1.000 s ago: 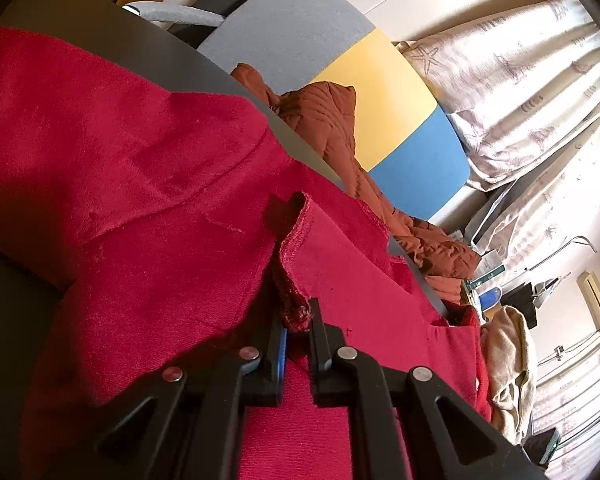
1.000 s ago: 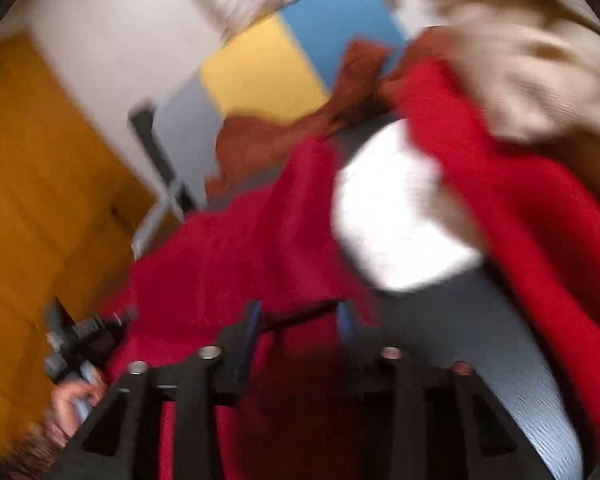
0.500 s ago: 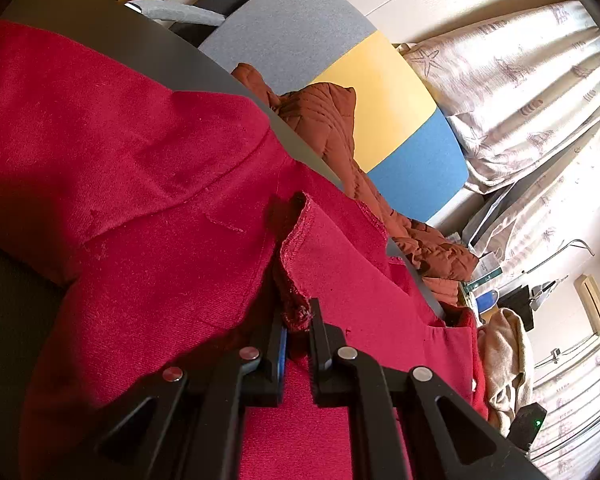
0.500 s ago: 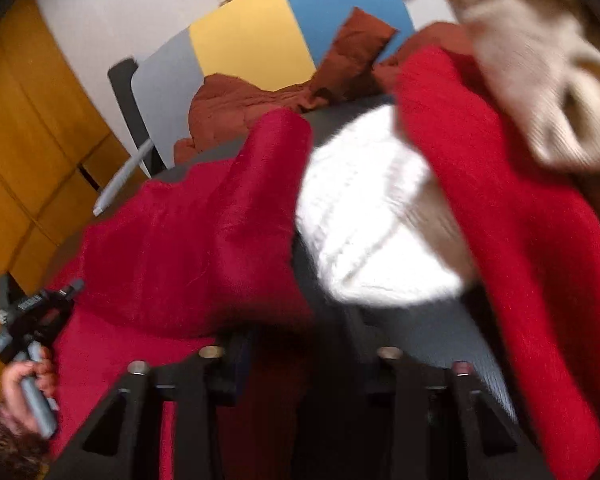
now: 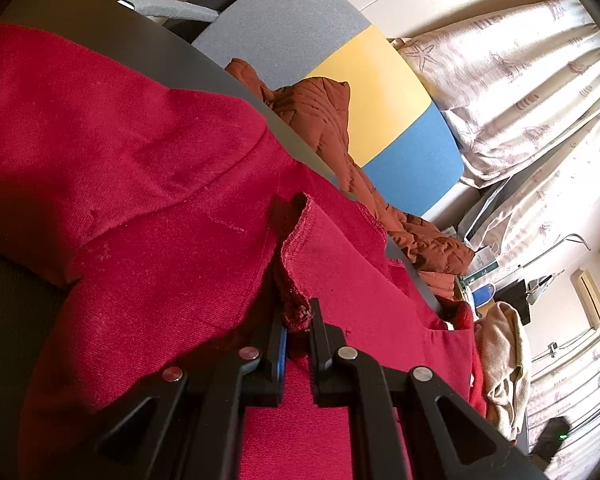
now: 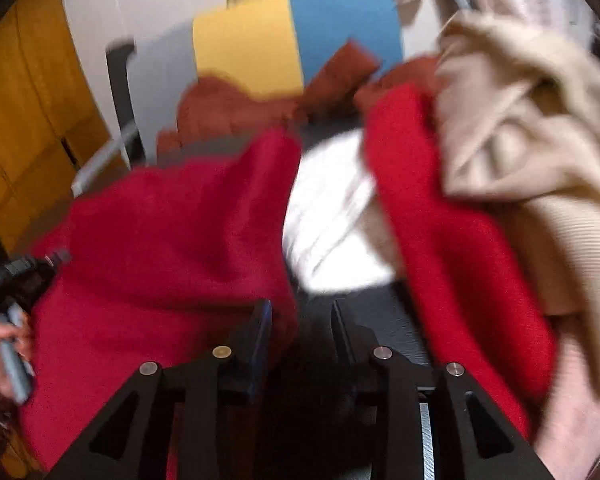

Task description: Fold clothes

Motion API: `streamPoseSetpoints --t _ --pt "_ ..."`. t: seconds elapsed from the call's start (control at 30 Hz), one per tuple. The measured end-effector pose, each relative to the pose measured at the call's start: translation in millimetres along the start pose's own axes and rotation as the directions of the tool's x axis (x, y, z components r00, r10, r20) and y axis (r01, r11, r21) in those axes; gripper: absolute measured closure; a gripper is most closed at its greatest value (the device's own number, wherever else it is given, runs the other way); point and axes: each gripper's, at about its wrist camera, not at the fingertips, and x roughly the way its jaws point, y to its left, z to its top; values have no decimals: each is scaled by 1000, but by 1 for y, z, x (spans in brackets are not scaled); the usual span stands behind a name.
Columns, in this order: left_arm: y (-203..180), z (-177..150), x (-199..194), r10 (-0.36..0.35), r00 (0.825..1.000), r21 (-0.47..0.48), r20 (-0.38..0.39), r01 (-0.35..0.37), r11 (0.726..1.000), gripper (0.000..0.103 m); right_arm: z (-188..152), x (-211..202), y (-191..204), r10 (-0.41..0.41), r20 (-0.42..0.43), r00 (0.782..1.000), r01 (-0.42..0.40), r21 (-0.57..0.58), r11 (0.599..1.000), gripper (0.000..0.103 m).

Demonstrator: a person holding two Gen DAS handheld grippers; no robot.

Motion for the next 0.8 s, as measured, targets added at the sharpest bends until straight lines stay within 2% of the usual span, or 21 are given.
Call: streamPoseSetpoints --t 0.03,0.07,0.13,0.23,0.3,0.37,0.4,0.47,0.57,0.63,0.7,0.73,0.8 --pt "0 0 0 0 1000 0 0 0 1000 94 5 -7 2 12 32 999 -12 -6 1000 75" --pt "0 0 0 0 1000 1 0 0 1000 94 10 -14 4 24 64 998 -23 -13 1000 85" --pt "0 0 -1 -4 1000 -2 1 4 1000 94 24 0 22 79 65 995 -73 -80 994 93" --pt "1 0 -1 -12 1000 -2 1 12 1000 94 35 37 44 126 -8 992 -126 -134 983 93" --pt "0 0 -1 -16 1000 -1 2 16 1000 94 38 59 42 54 -53 997 -61 -135 989 93" --pt "0 0 -1 -21 1000 1 2 21 1000 94 40 77 35 -25 -81 996 14 -123 992 101" --pt "-1 0 0 -19 1000 5 0 19 1000 93 40 86 26 -29 -88 996 22 -78 997 103" --pt "-2 0 1 -14 1000 14 -4 14 1000 92 39 96 11 -20 -86 996 20 -5 1000 103" --pt "-2 1 1 -14 1000 16 -6 14 1000 92 34 90 10 -20 -52 998 20 -5 1000 103" --pt "-1 1 1 -19 1000 14 -6 19 1000 92 33 82 6 24 -33 999 -23 32 999 103" --pt "-1 1 1 -12 1000 19 -5 12 1000 92 40 69 3 81 25 996 -83 86 993 98" --pt "-2 1 1 -8 1000 22 -5 8 1000 92 45 64 3 91 52 994 -95 82 992 96" --pt "-2 1 1 -8 1000 22 -5 8 1000 92 56 66 8 75 39 996 -76 21 997 96"
